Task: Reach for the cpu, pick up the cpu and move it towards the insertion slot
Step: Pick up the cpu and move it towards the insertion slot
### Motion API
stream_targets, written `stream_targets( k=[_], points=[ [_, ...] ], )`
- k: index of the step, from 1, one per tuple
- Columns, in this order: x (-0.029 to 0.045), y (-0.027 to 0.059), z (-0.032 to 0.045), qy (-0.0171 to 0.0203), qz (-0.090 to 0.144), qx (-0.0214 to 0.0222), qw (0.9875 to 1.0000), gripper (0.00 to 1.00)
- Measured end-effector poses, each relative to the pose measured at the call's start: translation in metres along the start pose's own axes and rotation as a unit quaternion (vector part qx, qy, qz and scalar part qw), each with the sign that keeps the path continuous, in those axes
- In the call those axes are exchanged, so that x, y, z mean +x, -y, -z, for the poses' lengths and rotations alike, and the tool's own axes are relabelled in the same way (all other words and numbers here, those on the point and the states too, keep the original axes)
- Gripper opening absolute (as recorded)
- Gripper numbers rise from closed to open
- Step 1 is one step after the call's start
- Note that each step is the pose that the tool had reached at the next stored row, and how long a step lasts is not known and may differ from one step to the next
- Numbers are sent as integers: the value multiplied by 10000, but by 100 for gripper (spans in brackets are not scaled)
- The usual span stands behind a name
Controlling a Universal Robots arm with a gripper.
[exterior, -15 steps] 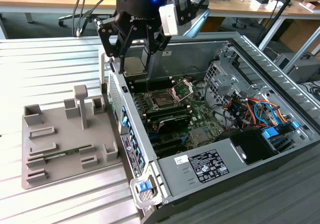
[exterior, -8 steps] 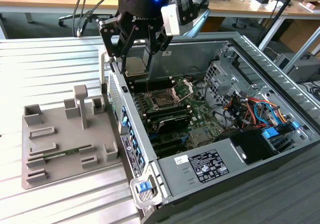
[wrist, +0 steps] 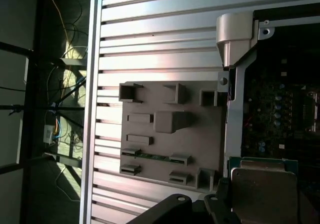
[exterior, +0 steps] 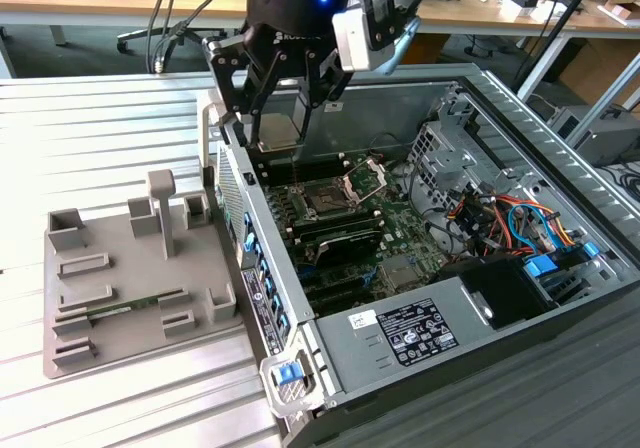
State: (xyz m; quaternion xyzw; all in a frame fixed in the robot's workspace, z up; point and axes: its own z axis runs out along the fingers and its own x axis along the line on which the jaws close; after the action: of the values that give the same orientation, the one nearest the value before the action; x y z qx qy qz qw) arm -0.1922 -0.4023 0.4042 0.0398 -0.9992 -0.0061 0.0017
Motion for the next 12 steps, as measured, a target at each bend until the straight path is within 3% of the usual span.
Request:
stream_targets(
  k=[12],
  points=[
    [-102,8,0,0,0,0,10000,55]
  ],
)
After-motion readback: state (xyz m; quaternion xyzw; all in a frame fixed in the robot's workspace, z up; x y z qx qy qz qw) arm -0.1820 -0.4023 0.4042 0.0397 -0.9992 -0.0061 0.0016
